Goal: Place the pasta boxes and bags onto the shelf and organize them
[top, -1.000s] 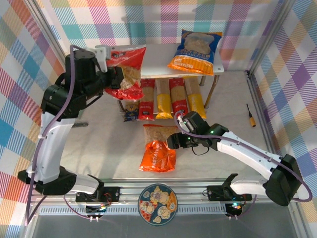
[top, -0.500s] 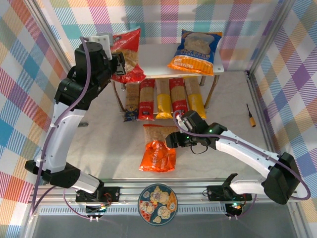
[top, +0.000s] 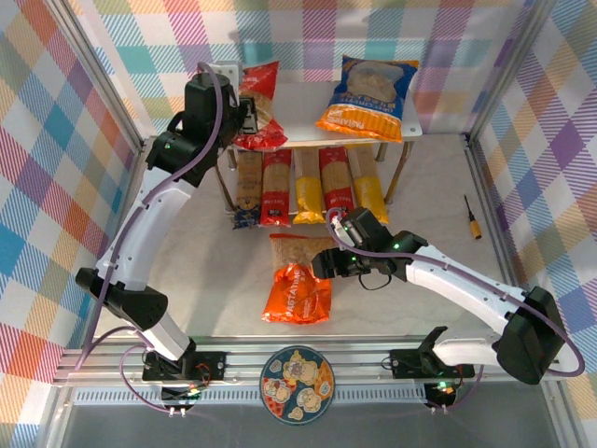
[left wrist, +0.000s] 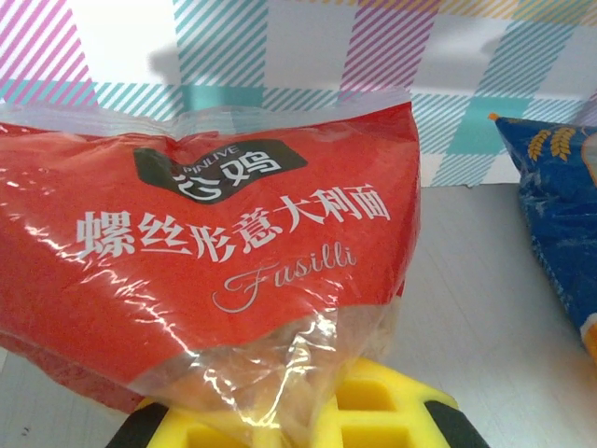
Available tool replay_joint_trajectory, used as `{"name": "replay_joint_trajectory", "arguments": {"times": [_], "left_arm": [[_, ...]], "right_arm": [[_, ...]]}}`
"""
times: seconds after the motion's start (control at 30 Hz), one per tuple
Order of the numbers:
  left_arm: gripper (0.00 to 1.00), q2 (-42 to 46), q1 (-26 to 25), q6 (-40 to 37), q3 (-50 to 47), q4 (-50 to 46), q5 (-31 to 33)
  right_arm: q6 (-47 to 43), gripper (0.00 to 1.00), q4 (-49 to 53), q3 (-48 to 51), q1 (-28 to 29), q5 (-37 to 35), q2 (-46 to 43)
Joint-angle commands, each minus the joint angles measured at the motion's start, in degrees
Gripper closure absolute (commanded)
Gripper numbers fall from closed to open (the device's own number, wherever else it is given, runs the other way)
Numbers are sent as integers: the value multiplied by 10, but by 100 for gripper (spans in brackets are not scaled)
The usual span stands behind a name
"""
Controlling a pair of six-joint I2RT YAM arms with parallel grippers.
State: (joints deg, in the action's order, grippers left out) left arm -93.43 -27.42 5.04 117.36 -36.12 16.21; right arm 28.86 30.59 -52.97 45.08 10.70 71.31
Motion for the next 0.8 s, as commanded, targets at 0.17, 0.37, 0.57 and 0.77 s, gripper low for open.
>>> {"name": "replay_joint_trajectory", "arguments": {"times": [0.17, 0.37, 0.57, 0.77], "left_arm": [[100, 5, 15, -28, 23, 117, 40], [100, -10, 33, -21, 24, 111, 20], [100, -15, 36, -21, -2, 107, 18], [93, -22, 47, -20, -29, 109, -6]], "right_arm": [[-20, 34, 5, -29, 4, -1, 21], [-24, 34, 11, -40, 4, 0, 34], [-25, 34, 15, -49, 4, 1, 42], [-27, 34, 21, -53, 4, -2, 43]]}}
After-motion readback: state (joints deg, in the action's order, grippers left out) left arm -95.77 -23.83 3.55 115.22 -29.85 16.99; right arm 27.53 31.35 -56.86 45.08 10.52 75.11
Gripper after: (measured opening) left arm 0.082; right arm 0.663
